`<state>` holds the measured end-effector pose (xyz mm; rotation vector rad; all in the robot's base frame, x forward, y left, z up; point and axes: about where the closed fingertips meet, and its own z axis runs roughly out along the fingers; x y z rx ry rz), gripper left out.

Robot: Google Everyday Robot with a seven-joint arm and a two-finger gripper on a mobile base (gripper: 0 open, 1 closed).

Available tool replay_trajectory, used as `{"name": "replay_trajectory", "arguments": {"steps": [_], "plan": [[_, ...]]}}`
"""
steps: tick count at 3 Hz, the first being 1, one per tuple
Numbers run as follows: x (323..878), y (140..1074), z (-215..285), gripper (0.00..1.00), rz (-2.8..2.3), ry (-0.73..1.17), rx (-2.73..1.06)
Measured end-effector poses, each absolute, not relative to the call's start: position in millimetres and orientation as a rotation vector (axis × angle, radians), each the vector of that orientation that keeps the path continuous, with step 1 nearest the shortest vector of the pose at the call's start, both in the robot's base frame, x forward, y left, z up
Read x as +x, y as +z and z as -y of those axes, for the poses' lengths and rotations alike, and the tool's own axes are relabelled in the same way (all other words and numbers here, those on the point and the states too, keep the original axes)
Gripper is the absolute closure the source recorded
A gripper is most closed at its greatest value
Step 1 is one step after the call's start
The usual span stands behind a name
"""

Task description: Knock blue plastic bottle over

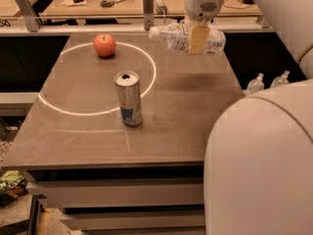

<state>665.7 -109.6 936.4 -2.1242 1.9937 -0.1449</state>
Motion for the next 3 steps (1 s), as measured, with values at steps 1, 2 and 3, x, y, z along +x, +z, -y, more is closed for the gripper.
{"name": "replay_trajectory", "arguments": {"steps": [1,2,3], "plan": [[682.2,908.6,122.6,1.0,-2.036,-0.204,-2.112],[694.9,877.8,137.6,1.0,-2.035,-0.232,-2.101],[696.5,840.4,156.2,1.0,-2.022,-0.231,-2.128]]}}
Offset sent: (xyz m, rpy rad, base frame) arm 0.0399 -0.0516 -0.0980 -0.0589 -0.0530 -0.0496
